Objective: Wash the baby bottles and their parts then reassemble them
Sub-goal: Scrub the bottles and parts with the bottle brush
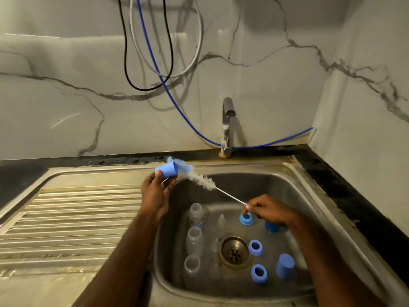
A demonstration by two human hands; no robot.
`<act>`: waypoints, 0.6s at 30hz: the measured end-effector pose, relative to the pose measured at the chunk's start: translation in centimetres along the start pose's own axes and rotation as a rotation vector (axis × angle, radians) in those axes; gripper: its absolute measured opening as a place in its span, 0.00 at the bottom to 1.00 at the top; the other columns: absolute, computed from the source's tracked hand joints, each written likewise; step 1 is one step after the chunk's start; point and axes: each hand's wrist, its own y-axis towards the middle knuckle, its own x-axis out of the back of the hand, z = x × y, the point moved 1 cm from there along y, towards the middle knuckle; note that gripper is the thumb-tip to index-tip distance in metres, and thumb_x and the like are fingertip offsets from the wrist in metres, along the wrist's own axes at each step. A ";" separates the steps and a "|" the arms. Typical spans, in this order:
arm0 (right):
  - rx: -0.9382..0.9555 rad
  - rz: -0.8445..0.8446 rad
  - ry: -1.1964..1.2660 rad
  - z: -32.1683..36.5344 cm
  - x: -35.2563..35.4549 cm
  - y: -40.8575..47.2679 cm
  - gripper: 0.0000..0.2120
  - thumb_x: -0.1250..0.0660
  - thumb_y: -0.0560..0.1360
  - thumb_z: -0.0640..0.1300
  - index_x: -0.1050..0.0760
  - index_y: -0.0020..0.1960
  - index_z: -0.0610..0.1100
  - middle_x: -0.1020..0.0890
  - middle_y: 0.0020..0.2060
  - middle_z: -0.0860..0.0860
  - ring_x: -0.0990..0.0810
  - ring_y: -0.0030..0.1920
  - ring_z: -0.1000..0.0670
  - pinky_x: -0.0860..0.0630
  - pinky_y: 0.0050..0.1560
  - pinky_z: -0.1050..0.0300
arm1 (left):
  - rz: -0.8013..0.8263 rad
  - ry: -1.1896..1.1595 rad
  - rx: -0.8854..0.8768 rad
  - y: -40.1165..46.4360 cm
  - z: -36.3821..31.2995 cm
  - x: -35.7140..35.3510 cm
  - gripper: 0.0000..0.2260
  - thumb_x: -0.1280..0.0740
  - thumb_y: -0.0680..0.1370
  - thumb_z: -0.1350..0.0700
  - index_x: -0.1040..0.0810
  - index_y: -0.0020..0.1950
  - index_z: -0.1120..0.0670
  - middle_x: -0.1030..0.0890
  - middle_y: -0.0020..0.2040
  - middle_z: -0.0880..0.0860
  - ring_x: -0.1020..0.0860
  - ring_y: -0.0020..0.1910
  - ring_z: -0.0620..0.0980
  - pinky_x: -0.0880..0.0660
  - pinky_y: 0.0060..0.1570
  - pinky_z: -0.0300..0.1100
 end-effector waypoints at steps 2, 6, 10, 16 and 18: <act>0.015 -0.015 -0.030 -0.4 0.1 0.1 0.11 0.34 0.81 0.44 0.14 0.47 0.48 0.18 0.31 0.65 0.23 0.33 0.69 0.31 0.37 0.72 | -0.054 -0.037 -0.018 0.1 -0.3 0.1 0.10 0.37 0.84 0.58 0.26 0.64 0.59 0.20 0.61 0.64 0.17 0.57 0.61 0.20 0.59 0.55; 0.025 -0.054 -0.068 -1.0 0.3 0.1 0.11 0.34 0.80 0.45 0.14 0.45 0.51 0.16 0.36 0.65 0.20 0.37 0.68 0.30 0.39 0.71 | -0.156 -0.002 -0.098 0.5 -0.9 0.8 0.12 0.35 0.83 0.60 0.28 0.67 0.60 0.21 0.61 0.65 0.17 0.54 0.58 0.20 0.58 0.51; 0.042 -0.079 -0.054 -0.9 0.4 0.0 0.11 0.33 0.80 0.46 0.14 0.44 0.53 0.15 0.39 0.63 0.19 0.39 0.66 0.29 0.42 0.68 | -0.147 0.207 -0.200 0.7 -1.4 1.4 0.10 0.34 0.82 0.61 0.28 0.63 0.56 0.20 0.59 0.61 0.16 0.54 0.56 0.19 0.56 0.46; 0.067 -0.012 -0.033 0.0 0.5 -0.8 0.10 0.33 0.81 0.44 0.13 0.48 0.49 0.13 0.44 0.58 0.18 0.44 0.64 0.26 0.46 0.66 | -0.074 0.431 -0.293 0.9 -2.0 2.0 0.10 0.35 0.83 0.58 0.27 0.64 0.54 0.19 0.53 0.54 0.16 0.51 0.50 0.19 0.48 0.40; 0.086 0.004 -0.023 0.3 0.6 -0.9 0.09 0.33 0.81 0.45 0.13 0.48 0.49 0.13 0.45 0.56 0.17 0.47 0.61 0.24 0.50 0.62 | -0.083 0.450 -0.311 0.9 -2.4 2.3 0.08 0.36 0.84 0.58 0.26 0.63 0.52 0.19 0.52 0.52 0.17 0.50 0.48 0.19 0.49 0.41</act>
